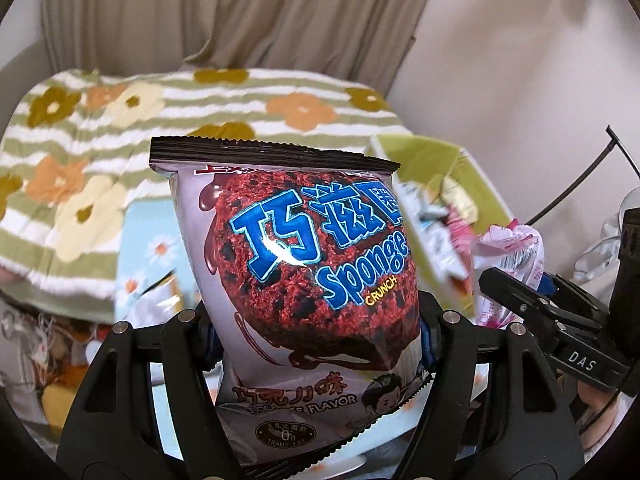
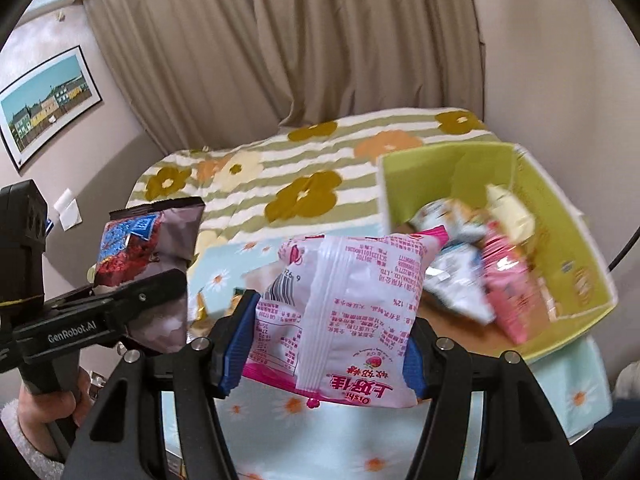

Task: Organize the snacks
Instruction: 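Carry both bags over the cardboard box and open both tools to drop them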

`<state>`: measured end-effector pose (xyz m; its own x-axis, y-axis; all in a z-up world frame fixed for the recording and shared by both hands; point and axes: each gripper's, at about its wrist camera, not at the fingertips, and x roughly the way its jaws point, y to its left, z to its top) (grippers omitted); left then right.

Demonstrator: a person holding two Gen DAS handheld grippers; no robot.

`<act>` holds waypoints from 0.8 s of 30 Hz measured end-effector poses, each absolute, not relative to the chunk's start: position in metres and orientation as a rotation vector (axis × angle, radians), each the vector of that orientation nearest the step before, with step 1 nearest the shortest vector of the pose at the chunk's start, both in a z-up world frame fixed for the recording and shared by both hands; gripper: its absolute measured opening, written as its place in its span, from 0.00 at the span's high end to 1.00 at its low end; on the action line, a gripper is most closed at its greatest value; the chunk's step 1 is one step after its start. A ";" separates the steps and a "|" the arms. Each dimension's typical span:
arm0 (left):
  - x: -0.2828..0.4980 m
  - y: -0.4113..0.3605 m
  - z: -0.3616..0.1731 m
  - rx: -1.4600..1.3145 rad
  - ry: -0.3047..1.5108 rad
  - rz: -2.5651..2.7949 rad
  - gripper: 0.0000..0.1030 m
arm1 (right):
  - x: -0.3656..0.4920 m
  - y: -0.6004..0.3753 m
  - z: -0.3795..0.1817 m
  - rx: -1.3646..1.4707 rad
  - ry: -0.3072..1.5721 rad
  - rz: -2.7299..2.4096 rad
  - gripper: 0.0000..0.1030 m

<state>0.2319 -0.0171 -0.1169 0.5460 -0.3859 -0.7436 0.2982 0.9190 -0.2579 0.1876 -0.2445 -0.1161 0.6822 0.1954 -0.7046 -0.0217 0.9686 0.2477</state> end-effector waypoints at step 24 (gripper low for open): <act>0.267 -0.265 -0.154 -0.070 1.011 -0.464 0.27 | 0.207 -0.451 -0.132 0.267 0.862 0.137 0.43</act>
